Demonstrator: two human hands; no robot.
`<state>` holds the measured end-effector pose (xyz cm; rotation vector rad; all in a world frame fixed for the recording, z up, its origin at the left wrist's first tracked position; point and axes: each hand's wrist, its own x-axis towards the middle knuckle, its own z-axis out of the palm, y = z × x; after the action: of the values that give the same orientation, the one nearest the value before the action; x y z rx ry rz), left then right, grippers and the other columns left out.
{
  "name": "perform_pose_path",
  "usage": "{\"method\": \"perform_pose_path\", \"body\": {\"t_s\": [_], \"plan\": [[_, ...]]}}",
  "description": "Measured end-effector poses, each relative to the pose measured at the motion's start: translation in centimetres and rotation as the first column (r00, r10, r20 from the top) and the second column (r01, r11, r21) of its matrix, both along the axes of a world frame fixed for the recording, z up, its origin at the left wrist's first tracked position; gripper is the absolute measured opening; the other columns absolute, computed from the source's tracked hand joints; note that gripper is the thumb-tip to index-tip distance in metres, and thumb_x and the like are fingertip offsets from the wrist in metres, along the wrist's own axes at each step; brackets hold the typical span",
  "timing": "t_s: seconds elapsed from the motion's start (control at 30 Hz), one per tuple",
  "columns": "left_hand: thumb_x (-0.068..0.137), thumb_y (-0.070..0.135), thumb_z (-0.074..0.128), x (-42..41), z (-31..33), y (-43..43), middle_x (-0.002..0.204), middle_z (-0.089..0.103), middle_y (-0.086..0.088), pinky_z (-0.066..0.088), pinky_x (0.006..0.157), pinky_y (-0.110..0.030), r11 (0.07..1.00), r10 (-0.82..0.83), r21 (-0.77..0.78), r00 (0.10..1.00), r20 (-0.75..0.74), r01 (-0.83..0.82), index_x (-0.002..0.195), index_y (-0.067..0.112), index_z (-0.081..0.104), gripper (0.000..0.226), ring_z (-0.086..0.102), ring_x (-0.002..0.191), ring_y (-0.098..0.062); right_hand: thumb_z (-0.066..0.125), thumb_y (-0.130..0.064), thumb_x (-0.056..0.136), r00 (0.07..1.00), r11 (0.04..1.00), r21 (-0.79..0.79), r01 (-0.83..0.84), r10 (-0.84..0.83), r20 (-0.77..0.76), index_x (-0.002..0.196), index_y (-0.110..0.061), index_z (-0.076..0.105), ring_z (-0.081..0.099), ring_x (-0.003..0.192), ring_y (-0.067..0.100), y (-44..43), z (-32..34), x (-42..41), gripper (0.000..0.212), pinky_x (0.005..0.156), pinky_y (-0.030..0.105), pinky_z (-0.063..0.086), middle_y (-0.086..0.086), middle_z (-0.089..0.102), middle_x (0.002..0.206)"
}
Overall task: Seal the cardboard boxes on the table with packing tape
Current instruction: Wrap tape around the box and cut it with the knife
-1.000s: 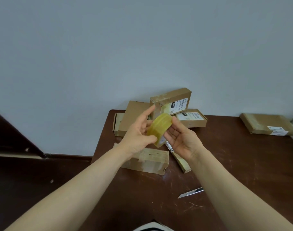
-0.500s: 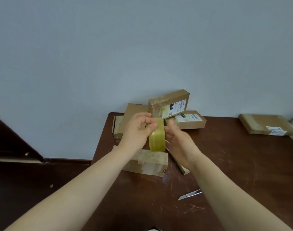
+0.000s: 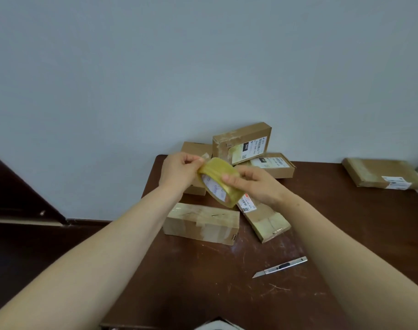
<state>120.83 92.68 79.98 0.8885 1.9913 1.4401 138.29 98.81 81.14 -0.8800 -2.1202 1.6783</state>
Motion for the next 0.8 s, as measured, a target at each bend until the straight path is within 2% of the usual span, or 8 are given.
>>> {"method": "perform_pose_path", "body": {"t_s": [0.1,0.17,0.27,0.37,0.47,0.57,0.7,0.8], "plan": [[0.085,0.015,0.07,-0.6,-0.1,0.1,0.065,0.062,0.004,0.044,0.06,-0.024,0.999,0.051,-0.001,0.988,0.147,-0.051,0.065,0.021,0.065,0.021,0.053,0.059,-0.009,0.065,-0.057,0.073,0.998,0.996,0.058,0.062,-0.064,0.025,0.087,-0.005,0.068,0.061,0.064,0.005,0.7,0.3,-0.2,0.055,0.062,0.016,0.048,-0.002,0.065,0.07],[0.083,0.015,0.072,-0.9,-0.3,-0.2,0.065,0.063,0.004,0.039,0.06,-0.019,0.997,0.071,-0.031,0.974,0.215,-0.066,0.066,0.016,0.065,0.019,0.051,0.057,-0.008,0.067,-0.056,0.074,0.997,0.997,0.062,0.052,-0.056,0.062,0.074,-0.009,0.064,0.06,0.058,0.007,1.0,0.4,-0.3,0.047,0.059,0.018,0.048,-0.002,0.062,0.06],[0.082,0.012,0.072,-2.7,-0.1,-1.0,0.065,0.06,0.003,0.035,0.066,-0.021,0.984,0.179,-0.054,0.942,0.282,-0.171,0.068,0.012,0.064,0.016,0.049,0.055,-0.008,0.069,-0.045,0.082,0.99,0.991,0.132,0.038,-0.055,0.128,0.064,-0.011,0.055,0.05,0.054,0.011,1.6,-0.2,0.3,0.041,0.058,0.024,0.041,-0.002,0.051,0.053],[0.082,0.007,0.07,-4.8,-0.1,-2.2,0.07,0.061,-0.001,0.035,0.047,-0.018,0.959,0.283,-0.08,0.911,0.3,-0.271,0.068,0.011,0.062,0.016,0.05,0.057,-0.009,0.068,-0.041,0.085,0.992,0.997,0.056,0.052,-0.058,0.113,0.071,0.004,0.057,0.048,0.059,0.02,1.9,-0.9,1.5,0.048,0.064,0.032,0.039,0.006,0.049,0.056],[0.081,0.006,0.069,-5.2,-0.8,-2.8,0.074,0.061,-0.005,0.032,0.051,-0.022,0.952,0.307,-0.108,0.901,0.307,-0.288,0.072,0.008,0.063,0.011,0.051,0.059,-0.012,0.066,-0.037,0.086,0.992,0.997,0.043,0.061,-0.065,0.105,0.07,0.0,0.057,0.045,0.068,0.022,1.9,-1.2,1.8,0.041,0.067,0.031,0.036,0.01,0.046,0.067],[0.08,0.005,0.068,-5.1,-1.6,-3.3,0.078,0.062,-0.006,0.032,0.053,-0.023,0.943,0.333,-0.126,0.887,0.319,-0.308,0.085,0.007,0.062,0.008,0.053,0.063,-0.013,0.065,-0.034,0.087,0.989,0.997,0.053,0.049,-0.056,0.133,0.076,0.009,0.058,0.048,0.071,0.02,2.4,-1.5,1.6,0.045,0.069,0.031,0.037,0.01,0.05,0.072],[0.08,0.007,0.069,-5.3,-2.8,-3.9,0.079,0.064,-0.003,0.037,0.057,-0.023,0.925,0.38,-0.129,0.855,0.353,-0.358,0.084,0.009,0.066,0.005,0.054,0.064,-0.011,0.069,-0.044,0.082,0.978,0.994,0.109,0.016,-0.038,0.207,0.077,0.008,0.06,0.05,0.065,0.019,3.0,-1.8,1.0,0.053,0.063,0.031,0.039,0.01,0.051,0.07],[0.082,0.011,0.07,-5.3,-3.6,-4.1,0.079,0.064,-0.001,0.039,0.058,-0.025,0.916,0.401,-0.14,0.833,0.381,-0.377,0.086,0.009,0.065,0.007,0.055,0.064,-0.009,0.07,-0.047,0.08,0.972,0.991,0.137,0.0,-0.032,0.233,0.064,-0.008,0.058,0.049,0.06,0.016,3.3,-2.0,0.5,0.044,0.057,0.024,0.039,0.006,0.05,0.063]]}}
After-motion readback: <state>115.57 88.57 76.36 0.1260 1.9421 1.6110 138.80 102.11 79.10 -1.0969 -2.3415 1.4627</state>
